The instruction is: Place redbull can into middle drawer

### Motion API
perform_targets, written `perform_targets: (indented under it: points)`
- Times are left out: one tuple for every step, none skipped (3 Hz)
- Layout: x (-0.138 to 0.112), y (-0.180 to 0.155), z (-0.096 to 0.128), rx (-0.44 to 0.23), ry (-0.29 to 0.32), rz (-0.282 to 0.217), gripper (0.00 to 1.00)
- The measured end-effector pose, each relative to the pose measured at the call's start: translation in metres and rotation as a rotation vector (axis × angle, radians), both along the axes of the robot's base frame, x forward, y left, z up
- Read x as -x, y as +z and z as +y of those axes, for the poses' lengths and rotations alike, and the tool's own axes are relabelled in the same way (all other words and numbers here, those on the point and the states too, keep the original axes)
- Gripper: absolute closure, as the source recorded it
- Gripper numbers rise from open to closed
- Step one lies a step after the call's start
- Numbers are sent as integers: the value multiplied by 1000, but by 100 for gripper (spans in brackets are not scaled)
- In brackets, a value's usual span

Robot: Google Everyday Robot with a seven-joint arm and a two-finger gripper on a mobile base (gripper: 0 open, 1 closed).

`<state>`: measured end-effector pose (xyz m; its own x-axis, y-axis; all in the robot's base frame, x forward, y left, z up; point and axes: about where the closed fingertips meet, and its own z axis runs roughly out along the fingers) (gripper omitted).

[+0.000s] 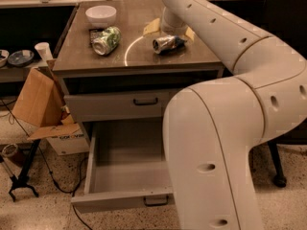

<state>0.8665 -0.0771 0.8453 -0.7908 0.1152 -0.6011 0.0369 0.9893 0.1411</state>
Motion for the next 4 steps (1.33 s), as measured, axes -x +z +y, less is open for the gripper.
perform_targets:
  points:
    - [-1, -9, -14, 13, -3, 11, 15]
    - [0, -9, -25, 24, -8, 4, 38]
    - [6, 9, -37, 32, 2, -37, 61]
    - [28, 34, -48, 10, 64, -86, 85]
